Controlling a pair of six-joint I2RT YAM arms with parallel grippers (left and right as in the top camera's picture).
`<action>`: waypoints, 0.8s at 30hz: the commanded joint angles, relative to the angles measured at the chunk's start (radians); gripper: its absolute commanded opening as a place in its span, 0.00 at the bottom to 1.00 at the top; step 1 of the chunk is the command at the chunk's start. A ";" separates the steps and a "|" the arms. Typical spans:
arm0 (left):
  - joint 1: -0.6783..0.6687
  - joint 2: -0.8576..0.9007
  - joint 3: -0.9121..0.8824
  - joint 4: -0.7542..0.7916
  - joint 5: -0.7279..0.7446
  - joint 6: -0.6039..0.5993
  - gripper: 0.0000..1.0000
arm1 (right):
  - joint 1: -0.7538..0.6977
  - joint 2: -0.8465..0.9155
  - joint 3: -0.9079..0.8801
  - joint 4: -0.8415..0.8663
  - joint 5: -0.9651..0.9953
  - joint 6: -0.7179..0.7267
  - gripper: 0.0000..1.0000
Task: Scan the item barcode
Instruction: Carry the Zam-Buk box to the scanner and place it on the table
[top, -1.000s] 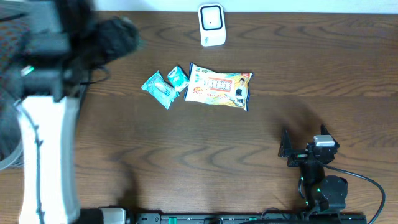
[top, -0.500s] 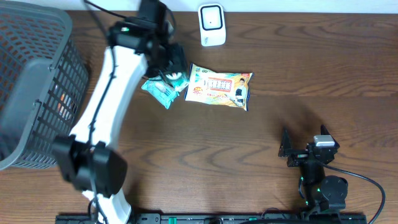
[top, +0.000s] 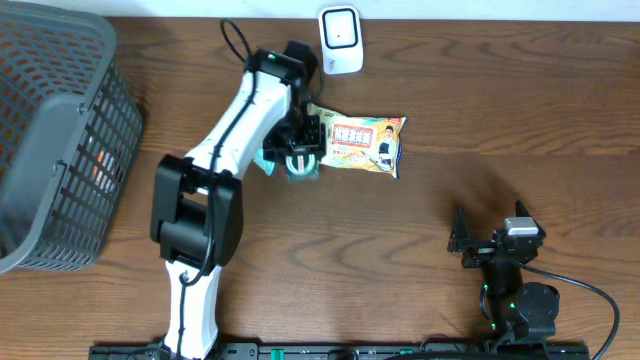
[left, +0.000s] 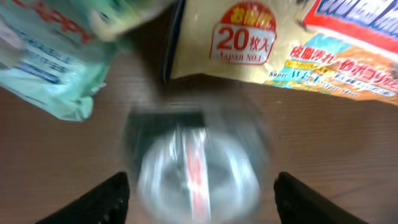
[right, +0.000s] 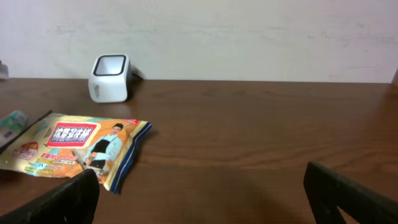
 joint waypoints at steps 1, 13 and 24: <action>-0.011 0.004 -0.004 -0.010 -0.007 0.006 0.76 | -0.003 -0.005 -0.001 -0.005 0.001 -0.004 0.99; 0.027 -0.006 0.067 -0.060 -0.007 0.006 0.84 | -0.003 -0.005 -0.001 -0.005 0.001 -0.004 0.99; 0.122 -0.148 0.153 -0.115 -0.007 0.006 0.84 | -0.003 -0.005 -0.001 -0.005 0.001 -0.004 0.99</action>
